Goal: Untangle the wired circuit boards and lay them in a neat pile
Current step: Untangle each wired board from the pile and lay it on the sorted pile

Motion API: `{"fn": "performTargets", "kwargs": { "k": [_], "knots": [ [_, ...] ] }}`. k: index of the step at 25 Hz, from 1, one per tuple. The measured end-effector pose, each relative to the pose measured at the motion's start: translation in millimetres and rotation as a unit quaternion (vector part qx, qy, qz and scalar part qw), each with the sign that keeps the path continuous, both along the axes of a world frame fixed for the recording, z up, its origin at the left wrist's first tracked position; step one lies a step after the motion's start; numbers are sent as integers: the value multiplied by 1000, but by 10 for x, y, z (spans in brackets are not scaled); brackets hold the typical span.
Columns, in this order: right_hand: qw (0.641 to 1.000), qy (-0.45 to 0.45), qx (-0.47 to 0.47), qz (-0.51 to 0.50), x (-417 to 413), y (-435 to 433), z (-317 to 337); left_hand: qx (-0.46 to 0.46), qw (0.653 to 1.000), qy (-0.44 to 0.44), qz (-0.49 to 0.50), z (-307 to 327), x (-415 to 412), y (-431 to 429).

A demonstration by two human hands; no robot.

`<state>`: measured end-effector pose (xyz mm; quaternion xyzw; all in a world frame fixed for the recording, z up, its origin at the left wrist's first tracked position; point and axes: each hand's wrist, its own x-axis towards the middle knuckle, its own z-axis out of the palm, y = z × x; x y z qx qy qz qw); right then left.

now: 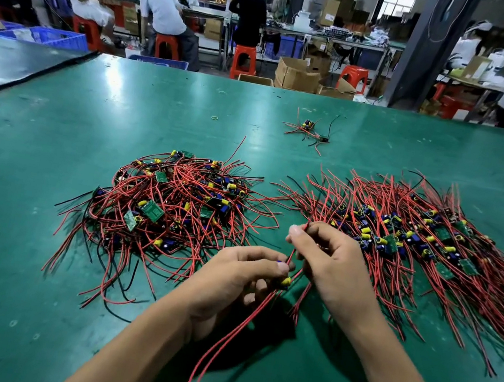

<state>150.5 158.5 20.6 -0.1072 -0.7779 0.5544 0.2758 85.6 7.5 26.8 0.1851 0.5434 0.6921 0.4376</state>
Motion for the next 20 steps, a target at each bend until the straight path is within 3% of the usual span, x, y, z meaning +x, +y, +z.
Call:
{"fn": "performTargets", "kwargs": {
  "k": [3,8,11,16,20],
  "knots": [
    [999,-20,-36,-7,-3,66,8,-29,997,74,24,-20,-20,-9],
    [989,2,-146,12,-41,4,-6,-14,997,54,54,-40,-38,-5],
    [992,-9,-127,25,-58,-28,-73,-22,994,58,93,-70,-35,18],
    [993,-95,-13,64,-67,-83,-186,-7,985,60,161,-93,-32,5],
    [991,-74,-95,61,-86,-100,-189,-15,984,73,160,-107,-16,21]
  ]
}}
